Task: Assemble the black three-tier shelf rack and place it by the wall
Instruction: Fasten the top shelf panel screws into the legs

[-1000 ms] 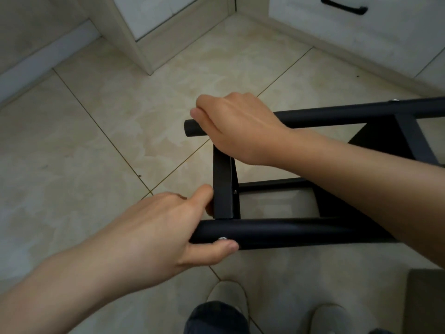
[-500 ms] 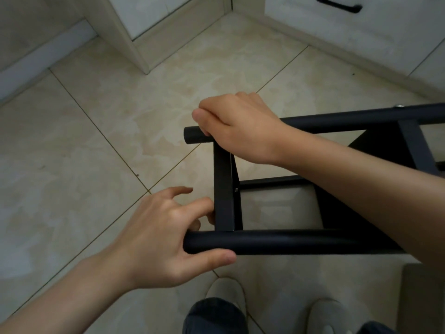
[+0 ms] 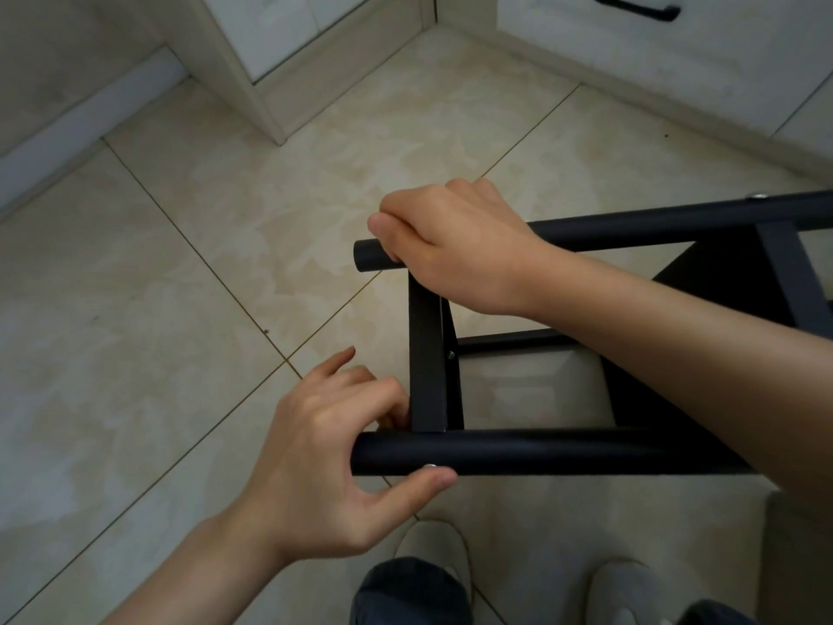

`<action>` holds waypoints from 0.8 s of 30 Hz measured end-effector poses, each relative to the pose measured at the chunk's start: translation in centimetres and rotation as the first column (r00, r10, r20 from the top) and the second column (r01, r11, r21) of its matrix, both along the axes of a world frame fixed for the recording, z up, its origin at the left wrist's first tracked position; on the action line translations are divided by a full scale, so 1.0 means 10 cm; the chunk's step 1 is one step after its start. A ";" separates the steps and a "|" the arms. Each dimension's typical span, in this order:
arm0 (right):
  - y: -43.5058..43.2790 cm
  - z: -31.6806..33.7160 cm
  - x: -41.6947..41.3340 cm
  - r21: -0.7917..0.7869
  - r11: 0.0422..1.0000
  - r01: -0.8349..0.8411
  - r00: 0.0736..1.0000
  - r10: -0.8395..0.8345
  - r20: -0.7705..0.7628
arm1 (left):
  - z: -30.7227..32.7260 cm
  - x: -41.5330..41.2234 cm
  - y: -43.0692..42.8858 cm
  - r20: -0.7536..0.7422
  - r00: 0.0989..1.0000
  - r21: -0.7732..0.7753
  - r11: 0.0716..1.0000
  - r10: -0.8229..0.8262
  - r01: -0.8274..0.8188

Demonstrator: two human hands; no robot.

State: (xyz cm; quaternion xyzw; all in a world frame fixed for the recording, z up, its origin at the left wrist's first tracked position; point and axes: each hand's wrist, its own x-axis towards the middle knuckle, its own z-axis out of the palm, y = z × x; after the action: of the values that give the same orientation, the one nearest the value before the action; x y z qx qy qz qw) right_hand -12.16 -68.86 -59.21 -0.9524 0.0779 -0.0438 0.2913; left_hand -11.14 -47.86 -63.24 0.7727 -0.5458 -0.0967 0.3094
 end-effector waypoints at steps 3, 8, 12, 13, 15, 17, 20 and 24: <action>-0.02 0.00 0.00 -0.004 1.000 0.004 1.000 -0.004 -0.002 | 0.03 0.02 -0.03 0.050 0.999 0.003 1.000 -0.010 0.010; -0.03 0.01 0.03 0.023 1.000 0.019 1.000 -0.019 -0.010 | 0.06 0.07 -0.03 0.112 0.994 -0.042 0.999 0.001 0.003; -0.03 0.02 0.04 0.033 0.999 0.023 1.000 -0.023 -0.007 | 0.05 0.07 -0.07 0.129 0.986 -0.027 0.994 -0.101 0.106; -0.03 0.02 0.04 0.034 0.999 0.024 1.000 -0.024 -0.007 | 0.05 0.08 -0.08 0.143 0.982 -0.011 0.992 -0.121 0.124; -0.02 0.01 0.04 0.030 0.999 0.031 0.999 -0.030 -0.012 | 0.04 0.07 -0.08 0.141 0.980 0.007 0.990 -0.138 0.138; -0.02 0.00 0.05 0.032 0.999 0.042 0.999 -0.042 -0.012 | 0.02 0.06 -0.07 0.085 0.987 -0.002 0.991 -0.136 0.137; -0.03 -0.01 0.05 0.070 0.996 0.056 0.998 -0.055 -0.006 | 0.00 0.03 -0.07 0.002 0.993 -0.028 0.992 -0.120 0.120; -0.02 -0.02 -0.01 0.094 0.994 0.061 0.998 -0.064 0.030 | -0.01 0.01 -0.08 -0.033 0.994 -0.054 0.993 -0.104 0.103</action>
State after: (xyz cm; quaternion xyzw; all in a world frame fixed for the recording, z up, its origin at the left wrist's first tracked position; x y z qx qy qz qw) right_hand -12.29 -69.01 -59.37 -0.9341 0.1047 -0.0649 0.3351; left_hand -11.08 -48.63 -63.33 0.7332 -0.5819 -0.1121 0.3335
